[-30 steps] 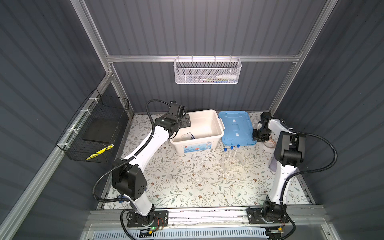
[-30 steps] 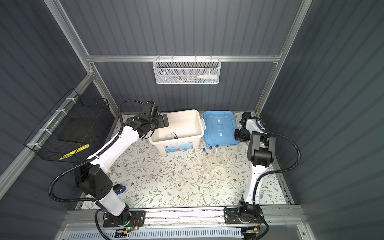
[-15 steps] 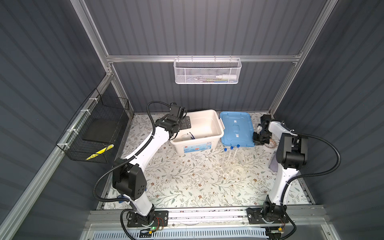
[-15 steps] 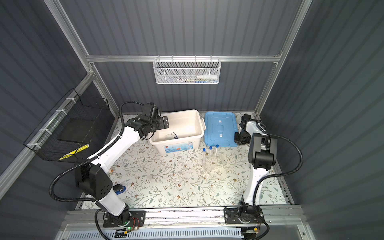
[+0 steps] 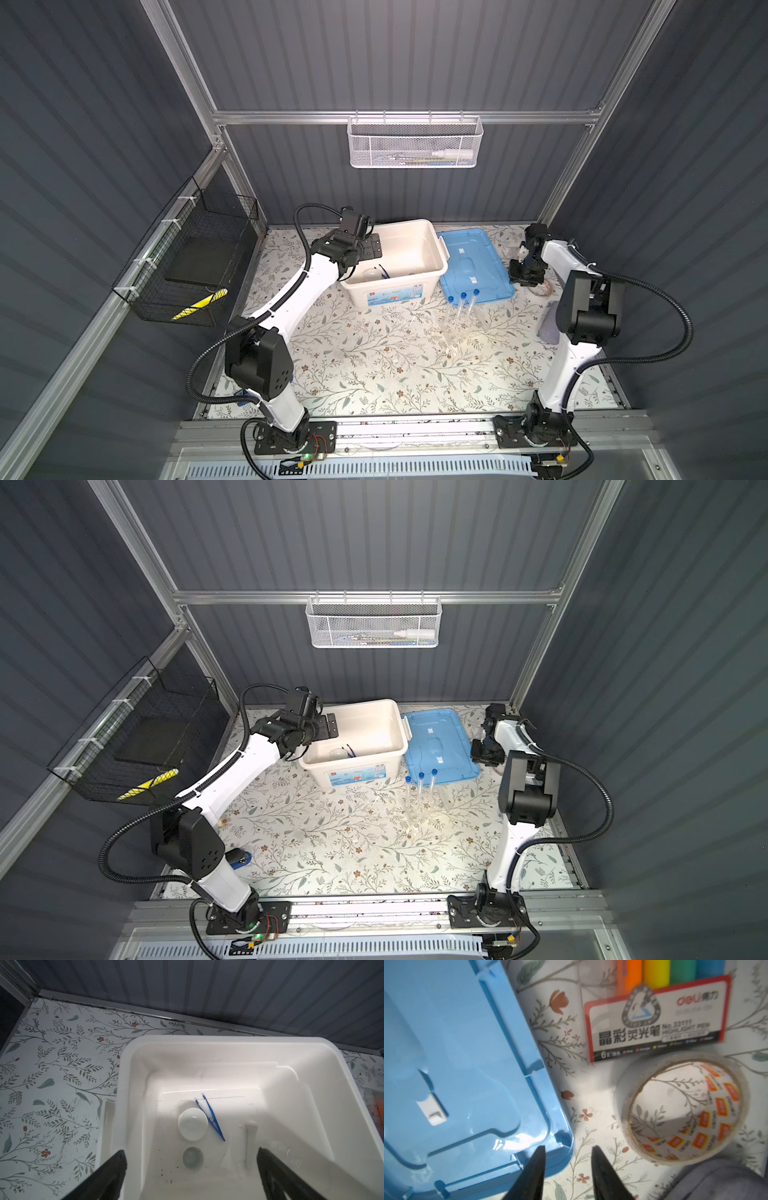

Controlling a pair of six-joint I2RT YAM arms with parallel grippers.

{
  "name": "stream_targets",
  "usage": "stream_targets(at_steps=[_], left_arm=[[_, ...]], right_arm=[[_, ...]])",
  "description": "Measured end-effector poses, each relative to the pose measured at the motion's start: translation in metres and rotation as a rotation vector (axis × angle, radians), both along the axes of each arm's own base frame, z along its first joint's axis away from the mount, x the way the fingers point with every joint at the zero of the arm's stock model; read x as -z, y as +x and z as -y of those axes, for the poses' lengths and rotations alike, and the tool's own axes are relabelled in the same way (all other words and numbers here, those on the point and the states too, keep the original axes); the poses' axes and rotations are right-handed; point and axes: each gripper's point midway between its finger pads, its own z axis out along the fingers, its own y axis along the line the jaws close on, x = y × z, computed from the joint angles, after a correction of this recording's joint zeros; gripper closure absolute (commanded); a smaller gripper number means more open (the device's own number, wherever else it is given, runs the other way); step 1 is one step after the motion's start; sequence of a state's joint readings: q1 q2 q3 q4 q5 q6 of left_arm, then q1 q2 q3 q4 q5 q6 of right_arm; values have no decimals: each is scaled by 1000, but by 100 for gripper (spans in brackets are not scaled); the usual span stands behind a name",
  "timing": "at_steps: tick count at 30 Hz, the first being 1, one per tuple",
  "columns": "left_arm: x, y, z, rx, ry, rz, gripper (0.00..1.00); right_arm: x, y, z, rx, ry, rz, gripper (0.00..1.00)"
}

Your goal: Organize the chemistry lab equipment

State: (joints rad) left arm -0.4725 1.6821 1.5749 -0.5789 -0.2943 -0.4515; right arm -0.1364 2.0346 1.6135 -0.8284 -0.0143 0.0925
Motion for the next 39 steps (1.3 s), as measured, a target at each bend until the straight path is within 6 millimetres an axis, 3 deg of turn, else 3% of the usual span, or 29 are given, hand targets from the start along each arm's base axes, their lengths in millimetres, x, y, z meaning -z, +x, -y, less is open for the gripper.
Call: stream_targets(at_steps=[9,22,32,39], left_arm=[[0,0,0,-2,-2,-1,0],[2,-2,-1,-9,-3,-10,0],[4,-4,-4,-17,8,-23,0],[-6,-2,-3,-17,0,-7,0]], right_arm=[[-21,38,-3,-7,30,105,52],[15,74,-19,-100,37,72,60],[39,70,-15,-127,5,5,72],[35,73,-14,-138,-1,12,87]])
